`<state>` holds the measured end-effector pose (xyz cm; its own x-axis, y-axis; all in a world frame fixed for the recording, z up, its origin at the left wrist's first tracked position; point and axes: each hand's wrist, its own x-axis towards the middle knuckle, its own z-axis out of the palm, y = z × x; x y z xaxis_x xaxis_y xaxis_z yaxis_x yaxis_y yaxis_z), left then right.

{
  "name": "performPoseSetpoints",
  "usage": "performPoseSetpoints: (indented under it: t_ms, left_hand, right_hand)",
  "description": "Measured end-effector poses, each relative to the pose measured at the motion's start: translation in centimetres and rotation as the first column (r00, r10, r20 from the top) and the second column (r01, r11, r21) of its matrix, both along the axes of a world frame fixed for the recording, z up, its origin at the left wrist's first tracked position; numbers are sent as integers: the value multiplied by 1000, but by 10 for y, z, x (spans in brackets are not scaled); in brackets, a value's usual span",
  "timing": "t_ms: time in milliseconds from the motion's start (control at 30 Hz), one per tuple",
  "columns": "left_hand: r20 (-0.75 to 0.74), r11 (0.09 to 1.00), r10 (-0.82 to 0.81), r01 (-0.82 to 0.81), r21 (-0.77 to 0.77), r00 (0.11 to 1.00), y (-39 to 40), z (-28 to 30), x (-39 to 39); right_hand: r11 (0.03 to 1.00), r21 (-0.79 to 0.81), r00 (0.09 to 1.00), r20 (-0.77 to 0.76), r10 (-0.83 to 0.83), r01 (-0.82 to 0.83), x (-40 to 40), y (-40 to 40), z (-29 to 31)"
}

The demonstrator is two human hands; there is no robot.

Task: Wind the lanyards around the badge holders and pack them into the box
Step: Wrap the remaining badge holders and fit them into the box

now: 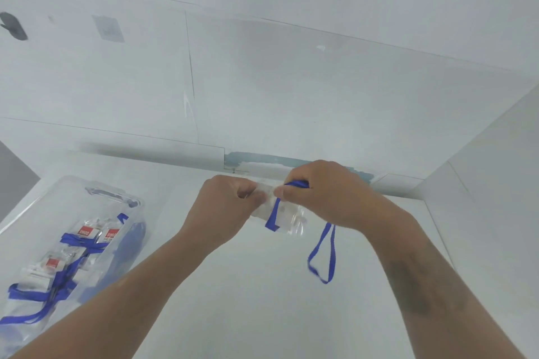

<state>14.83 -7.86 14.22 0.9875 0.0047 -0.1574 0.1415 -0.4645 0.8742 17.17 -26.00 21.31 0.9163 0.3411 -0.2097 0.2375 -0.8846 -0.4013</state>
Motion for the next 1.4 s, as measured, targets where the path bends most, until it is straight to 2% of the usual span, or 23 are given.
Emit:
performPoseSetpoints:
  t_ms: [67,133,200,267,333,400,467,500,567,633,667,733,800,867,933,1000,1033,1133,1233,1300,1333,1400]
  left_hand:
    - [-53,994,-84,80,-71,995,3,4,-4]
    - [-99,967,-163,139,-213,982,7,10,-7]
    - [-148,917,-181,112,-383,972,13,13,-8]
    - [-197,841,-172,40,-540,965,18,11,-8]
    - [-249,749,-165,-43,-661,954,17,10,-9]
    - [-278,659,-141,-119,-743,950,12,12,-7]
    - [-297,601,-77,-194,-775,952,9,15,-3]
    - [-304,617,-29,-223,-755,952,10,13,1]
    - [-294,727,129,-292,-621,947,11,9,6]
    - [-205,830,265,-331,-449,942,11,4,10]
    - [-144,873,287,-320,-367,947,12,2,11]
    - [-66,941,240,-249,-229,969,14,-2,11]
    - [-38,983,139,-142,-115,990,19,-6,10]
    - [-63,997,25,-30,-76,998,24,-7,5]
    - [-112,987,-136,125,-102,984,26,-5,-2]
    - [-155,952,-257,223,-208,954,26,0,-9]
    - [-171,932,-272,215,-292,947,26,2,-11]
    - [-212,810,-246,80,-581,946,29,3,-13]
    - [-276,633,-125,-138,-762,953,27,3,-9]
    - [-333,570,20,-284,-771,943,26,-2,-4]
    - [-354,576,93,-341,-743,930,27,-8,-1]
    - [-377,629,230,-433,-646,897,25,-17,-1]
  right_hand:
    - [992,122,999,-34,-19,23,12,-7,-4]
    - [959,269,992,-109,-56,84,19,-14,-10]
    - [893,414,971,-222,-89,177,18,-18,-17]
    - [791,552,936,-346,-71,264,13,-18,-30]
    - [632,686,897,-440,-35,361,4,-13,-48]
    - [510,732,856,-517,-16,451,-7,0,-63]
    - [527,688,825,-563,-47,499,-18,14,-75]
    - [579,654,832,-550,-79,487,-23,20,-79]
    - [747,562,901,-418,-114,355,-35,28,-79]
    - [927,344,967,-247,-67,152,-44,30,-73]
    - [974,213,984,-172,-42,78,-47,30,-67]
    - [1000,-7,999,-45,6,-7,-46,30,-50]
    - [996,-76,997,58,41,-37,-39,25,-34]
    - [999,7,994,105,36,-37,-29,15,-19]
    - [984,180,997,74,-19,6,-14,3,-8]
    - [913,396,994,-14,-107,104,2,-10,-4]
    - [863,479,987,-61,-148,159,8,-14,-7]
    - [763,583,960,-181,-212,279,6,-10,-29]
    - [723,618,950,-163,-267,309,-16,12,-60]
    - [662,642,913,-165,-372,386,-30,25,-75]
    - [657,649,910,-144,-389,384,-37,32,-81]
    - [754,582,942,-67,-329,304,-50,39,-90]
